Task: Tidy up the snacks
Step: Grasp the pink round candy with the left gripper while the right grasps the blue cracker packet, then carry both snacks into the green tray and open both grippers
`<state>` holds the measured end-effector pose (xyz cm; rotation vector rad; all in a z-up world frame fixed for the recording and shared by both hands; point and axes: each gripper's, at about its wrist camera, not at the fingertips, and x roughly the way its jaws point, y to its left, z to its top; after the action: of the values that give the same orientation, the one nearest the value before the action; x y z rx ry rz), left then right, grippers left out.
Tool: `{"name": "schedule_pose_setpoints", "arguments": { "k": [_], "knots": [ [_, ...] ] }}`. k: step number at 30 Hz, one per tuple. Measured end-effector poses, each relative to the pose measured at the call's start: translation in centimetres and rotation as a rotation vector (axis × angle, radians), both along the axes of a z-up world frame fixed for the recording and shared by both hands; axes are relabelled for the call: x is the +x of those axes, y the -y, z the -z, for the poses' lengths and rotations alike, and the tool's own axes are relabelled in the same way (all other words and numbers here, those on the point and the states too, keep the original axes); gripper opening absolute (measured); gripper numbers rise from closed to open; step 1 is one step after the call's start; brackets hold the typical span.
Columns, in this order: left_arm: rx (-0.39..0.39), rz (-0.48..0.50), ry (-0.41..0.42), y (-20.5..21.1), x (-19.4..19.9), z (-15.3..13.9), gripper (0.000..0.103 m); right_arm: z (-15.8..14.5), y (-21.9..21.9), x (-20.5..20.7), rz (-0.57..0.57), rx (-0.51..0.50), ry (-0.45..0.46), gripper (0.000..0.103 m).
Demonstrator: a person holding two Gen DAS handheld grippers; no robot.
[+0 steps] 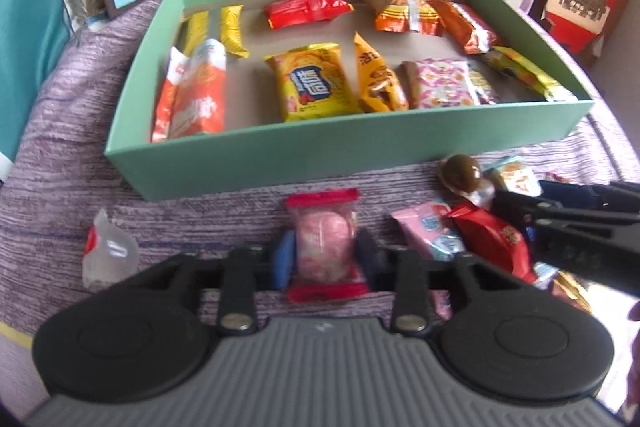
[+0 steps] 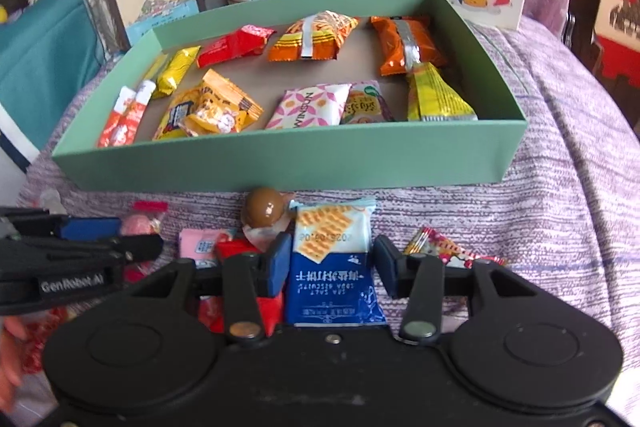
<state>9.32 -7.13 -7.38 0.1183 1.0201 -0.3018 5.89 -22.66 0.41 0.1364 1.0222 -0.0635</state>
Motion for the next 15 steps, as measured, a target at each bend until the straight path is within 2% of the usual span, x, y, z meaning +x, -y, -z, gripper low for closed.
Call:
{"name": "schedule_pose_setpoints", "arguments": {
  "k": [5,15],
  "knots": [
    [-0.012,-0.018,-0.013,-0.7,-0.2,-0.3,0.028,-0.8,1.7,-0.6,0.073,0.132,-0.017,0.038],
    [-0.073,-0.013,-0.007,-1.7,-1.9,-2.7,0.028,-2.9,3.3,-2.8,0.098,0.228,-0.002,0.037]
  ]
}}
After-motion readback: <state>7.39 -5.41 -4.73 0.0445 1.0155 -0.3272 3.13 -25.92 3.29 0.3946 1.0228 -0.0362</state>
